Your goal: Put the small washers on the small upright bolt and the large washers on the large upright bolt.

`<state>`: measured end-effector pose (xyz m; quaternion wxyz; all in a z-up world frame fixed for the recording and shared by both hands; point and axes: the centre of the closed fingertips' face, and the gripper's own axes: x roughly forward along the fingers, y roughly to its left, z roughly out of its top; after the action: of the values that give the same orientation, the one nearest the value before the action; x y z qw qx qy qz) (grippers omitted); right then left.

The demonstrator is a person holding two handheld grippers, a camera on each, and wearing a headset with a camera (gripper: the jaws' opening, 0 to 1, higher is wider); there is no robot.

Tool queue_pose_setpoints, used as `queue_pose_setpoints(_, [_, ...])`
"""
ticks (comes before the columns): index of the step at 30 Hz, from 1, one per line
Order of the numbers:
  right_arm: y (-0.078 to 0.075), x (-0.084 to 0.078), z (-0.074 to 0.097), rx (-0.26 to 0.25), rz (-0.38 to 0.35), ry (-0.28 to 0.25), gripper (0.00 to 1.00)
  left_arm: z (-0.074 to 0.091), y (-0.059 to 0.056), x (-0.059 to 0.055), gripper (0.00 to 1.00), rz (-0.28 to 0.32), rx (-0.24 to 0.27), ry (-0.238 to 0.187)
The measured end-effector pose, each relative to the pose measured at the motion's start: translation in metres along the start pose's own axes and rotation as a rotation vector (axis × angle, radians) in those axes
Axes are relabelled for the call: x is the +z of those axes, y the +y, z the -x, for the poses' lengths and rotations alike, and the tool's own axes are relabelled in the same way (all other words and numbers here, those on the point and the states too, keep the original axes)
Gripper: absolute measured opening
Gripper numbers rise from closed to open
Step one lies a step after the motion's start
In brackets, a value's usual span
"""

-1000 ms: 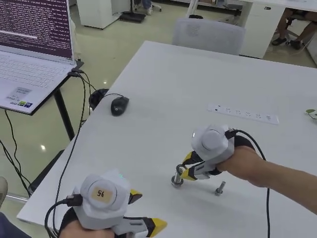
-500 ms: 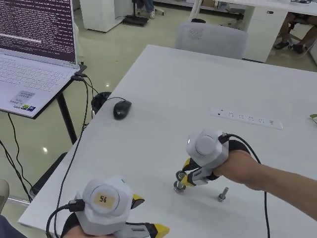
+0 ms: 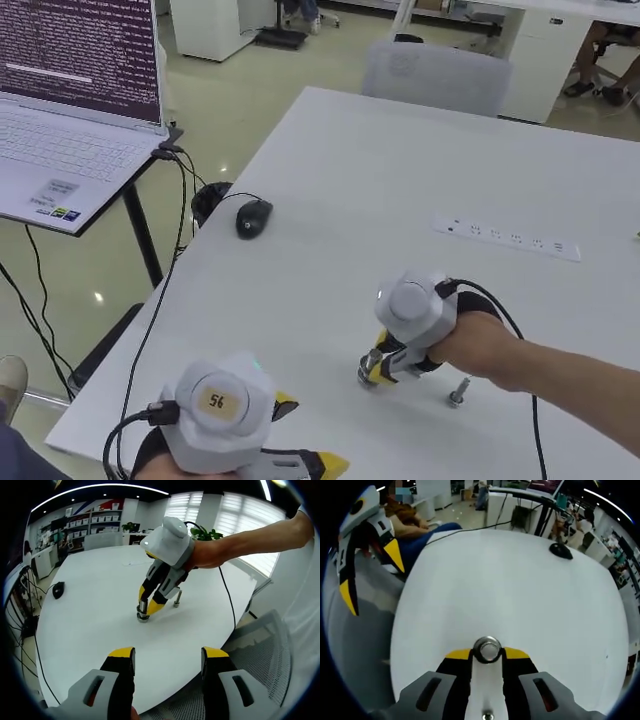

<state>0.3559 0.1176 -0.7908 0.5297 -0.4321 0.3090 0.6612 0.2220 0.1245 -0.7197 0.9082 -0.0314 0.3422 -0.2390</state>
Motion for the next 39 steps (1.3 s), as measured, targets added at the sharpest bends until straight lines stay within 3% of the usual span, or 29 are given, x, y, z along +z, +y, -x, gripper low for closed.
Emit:
queue_pose_setpoints(9, [0.001,-0.009,-0.017,-0.014,-0.050,0.016,0.24,0.003,0.004,-0.002,0.52,0.008,0.010,-0.002])
queue_pose_setpoints(18, [0.005,-0.013,-0.008,-0.058,-0.125,-0.026,0.26,0.002,0.005,-0.003,0.52,0.012,0.010,-0.003])
queue_pose_setpoints(20, [0.007,-0.016,-0.005,-0.086,-0.178,-0.042,0.28,0.002,0.005,-0.003,0.52,0.012,0.011,-0.005])
queue_pose_setpoints(29, [0.036,-0.032,0.005,-0.123,-0.265,-0.114,0.30,-0.003,0.002,-0.002,0.52,-0.010,-0.005,0.002])
queue_pose_setpoints(39, [0.070,-0.064,0.018,-0.167,-0.430,-0.196,0.34,-0.013,0.001,-0.006,0.52,-0.025,-0.034,0.016])
